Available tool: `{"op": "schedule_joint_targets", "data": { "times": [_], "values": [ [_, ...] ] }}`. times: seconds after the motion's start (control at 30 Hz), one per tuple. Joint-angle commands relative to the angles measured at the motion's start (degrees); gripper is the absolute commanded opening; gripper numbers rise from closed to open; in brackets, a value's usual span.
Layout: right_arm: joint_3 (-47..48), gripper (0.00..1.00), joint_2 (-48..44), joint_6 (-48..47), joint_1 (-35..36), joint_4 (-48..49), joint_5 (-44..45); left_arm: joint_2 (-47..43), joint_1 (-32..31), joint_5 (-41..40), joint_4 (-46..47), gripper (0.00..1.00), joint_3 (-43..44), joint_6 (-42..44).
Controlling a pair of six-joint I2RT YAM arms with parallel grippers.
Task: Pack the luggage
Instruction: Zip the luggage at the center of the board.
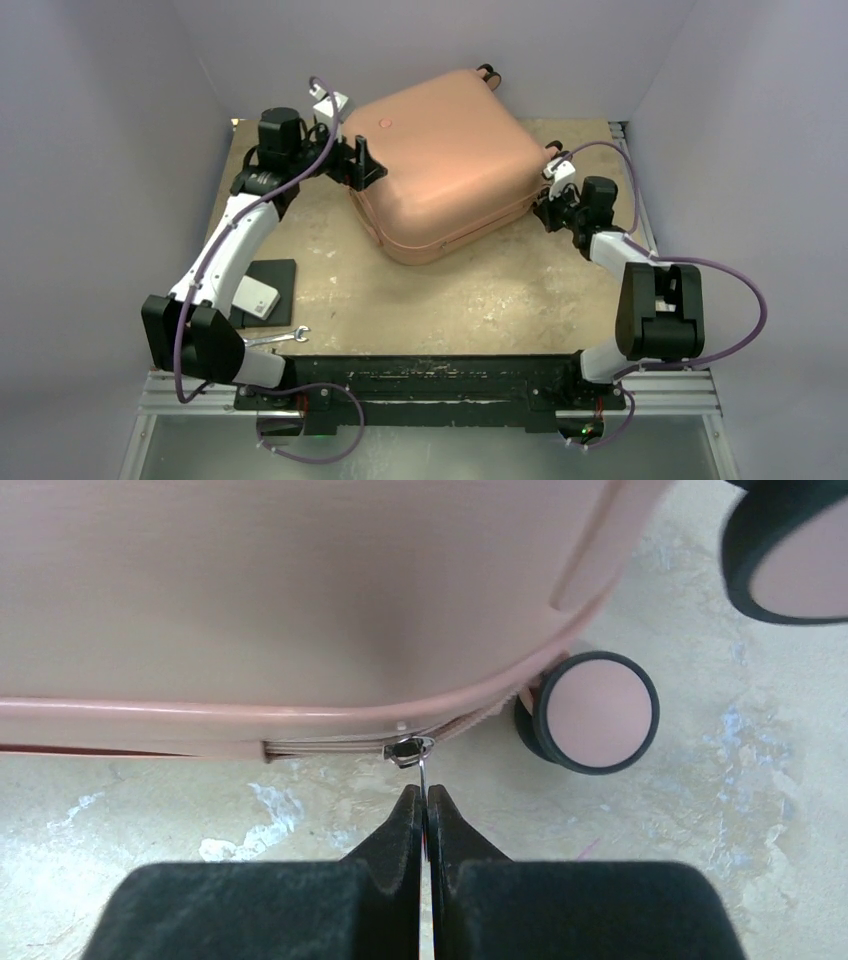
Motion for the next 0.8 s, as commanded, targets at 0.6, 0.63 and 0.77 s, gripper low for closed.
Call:
{"op": "schedule_joint_targets", "data": {
  "times": [0.6, 0.63, 0.77],
  "values": [
    [16.88, 0.0, 10.83, 7.55, -9.6, -7.29, -3.5, 19.33, -23.8, -18.54, 1.5, 0.82, 4.19, 12.43],
    [17.82, 0.0, 11.57, 7.55, -9.68, -7.75, -3.16, 19.47, -23.83, -18.65, 1.49, 0.81, 3.37, 12.63],
    [21.81, 0.0, 15.08, 7.83, -10.21, -9.29, -1.95, 19.98, -23.93, -18.99, 1.42, 0.78, 1.1, 13.28]
  ]
}}
